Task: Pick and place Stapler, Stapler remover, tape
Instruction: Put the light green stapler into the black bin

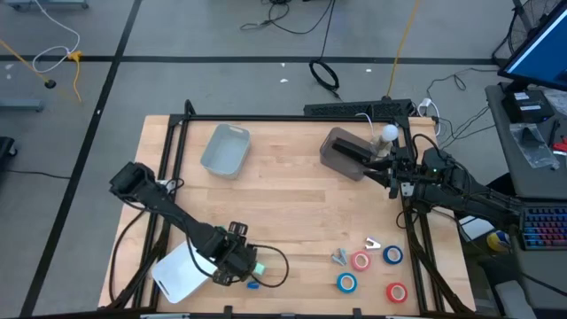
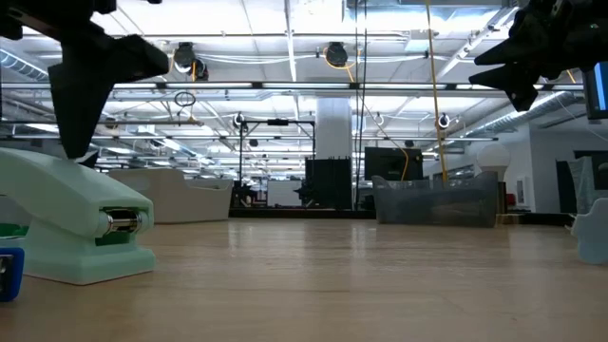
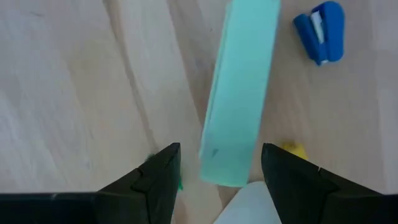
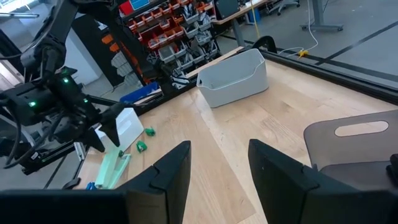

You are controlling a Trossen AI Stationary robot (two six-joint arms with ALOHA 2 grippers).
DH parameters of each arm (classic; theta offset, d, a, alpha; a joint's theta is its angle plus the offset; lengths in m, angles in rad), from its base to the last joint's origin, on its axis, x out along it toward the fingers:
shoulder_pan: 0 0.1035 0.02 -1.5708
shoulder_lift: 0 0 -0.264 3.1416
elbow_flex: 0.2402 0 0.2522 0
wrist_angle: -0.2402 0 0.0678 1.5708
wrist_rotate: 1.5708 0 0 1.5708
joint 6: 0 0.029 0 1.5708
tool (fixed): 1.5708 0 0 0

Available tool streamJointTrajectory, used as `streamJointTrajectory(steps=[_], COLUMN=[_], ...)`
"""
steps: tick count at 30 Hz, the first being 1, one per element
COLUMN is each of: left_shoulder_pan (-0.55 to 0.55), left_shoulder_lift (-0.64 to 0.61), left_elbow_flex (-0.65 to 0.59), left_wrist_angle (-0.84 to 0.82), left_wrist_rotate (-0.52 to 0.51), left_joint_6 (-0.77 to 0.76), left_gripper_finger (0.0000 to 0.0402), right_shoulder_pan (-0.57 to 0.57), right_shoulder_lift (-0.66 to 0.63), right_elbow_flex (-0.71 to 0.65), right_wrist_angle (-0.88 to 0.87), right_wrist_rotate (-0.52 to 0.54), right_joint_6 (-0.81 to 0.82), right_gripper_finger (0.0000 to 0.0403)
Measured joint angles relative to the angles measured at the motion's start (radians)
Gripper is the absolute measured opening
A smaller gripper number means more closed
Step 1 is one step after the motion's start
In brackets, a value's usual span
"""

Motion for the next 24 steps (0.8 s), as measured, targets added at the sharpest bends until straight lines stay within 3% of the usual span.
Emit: streamJointTrajectory(steps=[24], left_shoulder_pan=[0.042], left_shoulder_lift=[0.079], left_elbow_flex=[-0.001], left_wrist_angle=[-0.004], left_wrist_rotate=[0.124], left_joint_6=[0.107], left_gripper_finger=[0.0222], right_shoulder_pan=[0.0], right_shoulder_lift=[0.001], right_elbow_flex=[0.0], right_wrist_angle=[0.0], right_wrist_rotate=[0.0], right_joint_6=[0.002], right_gripper_finger=[0.0153])
